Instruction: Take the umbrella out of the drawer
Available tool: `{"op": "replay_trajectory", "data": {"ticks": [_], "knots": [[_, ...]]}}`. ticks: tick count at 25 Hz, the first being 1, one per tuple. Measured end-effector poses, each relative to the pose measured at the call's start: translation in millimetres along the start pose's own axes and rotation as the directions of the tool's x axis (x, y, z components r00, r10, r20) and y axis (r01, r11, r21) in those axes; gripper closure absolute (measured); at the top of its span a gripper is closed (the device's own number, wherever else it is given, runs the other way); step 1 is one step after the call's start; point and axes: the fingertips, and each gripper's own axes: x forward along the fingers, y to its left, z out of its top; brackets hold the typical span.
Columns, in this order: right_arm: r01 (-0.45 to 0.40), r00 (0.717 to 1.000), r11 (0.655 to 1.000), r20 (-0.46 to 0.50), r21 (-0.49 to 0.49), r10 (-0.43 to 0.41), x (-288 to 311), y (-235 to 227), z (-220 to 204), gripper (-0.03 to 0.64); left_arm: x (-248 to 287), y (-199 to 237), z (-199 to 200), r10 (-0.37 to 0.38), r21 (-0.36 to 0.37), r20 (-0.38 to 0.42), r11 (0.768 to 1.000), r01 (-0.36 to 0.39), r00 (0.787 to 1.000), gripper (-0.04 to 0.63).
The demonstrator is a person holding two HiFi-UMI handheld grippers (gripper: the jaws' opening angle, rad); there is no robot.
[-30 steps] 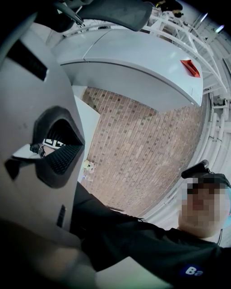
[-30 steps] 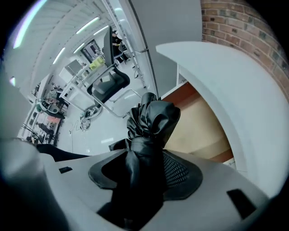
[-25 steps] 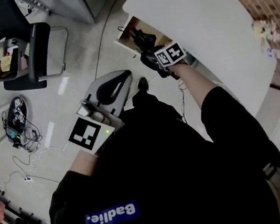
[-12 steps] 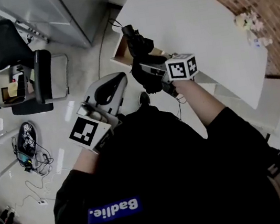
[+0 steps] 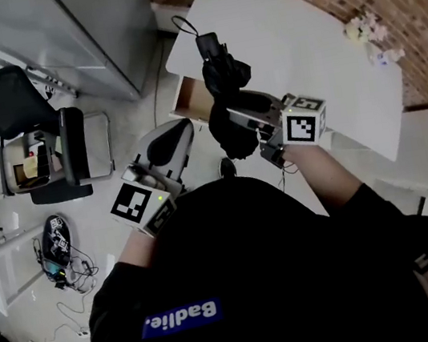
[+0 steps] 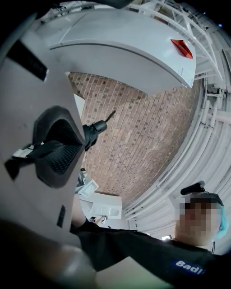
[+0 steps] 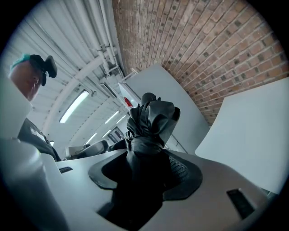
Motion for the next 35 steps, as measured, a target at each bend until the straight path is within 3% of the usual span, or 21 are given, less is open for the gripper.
{"op": "replay_trajectory", "data": {"ticks": [6, 9, 35], "knots": [[-0.086, 0.986, 0.996, 0.14, -0.028, 0.089, -22.4, 38.0, 35.7, 0.37, 8.6, -8.0, 3.4, -0.035, 0.007, -0.004, 0.999, 0.035, 0.999, 0.594], [-0.09, 0.98, 0.994, 0.171, -0.059, 0.099, -29.9, 51.4, 45.3, 0.37, 10.7, -12.6, 6.8, -0.049, 0.016, -0.003, 0.999, 0.049, 0.999, 0.594], [-0.065, 0.984, 0.994, 0.161, -0.087, 0.078, -33.2, 60.2, 46.1, 0.368, 14.4, -24.9, 12.1, -0.067, 0.024, -0.013, 0.997, 0.067, 0.998, 0.594]]}}
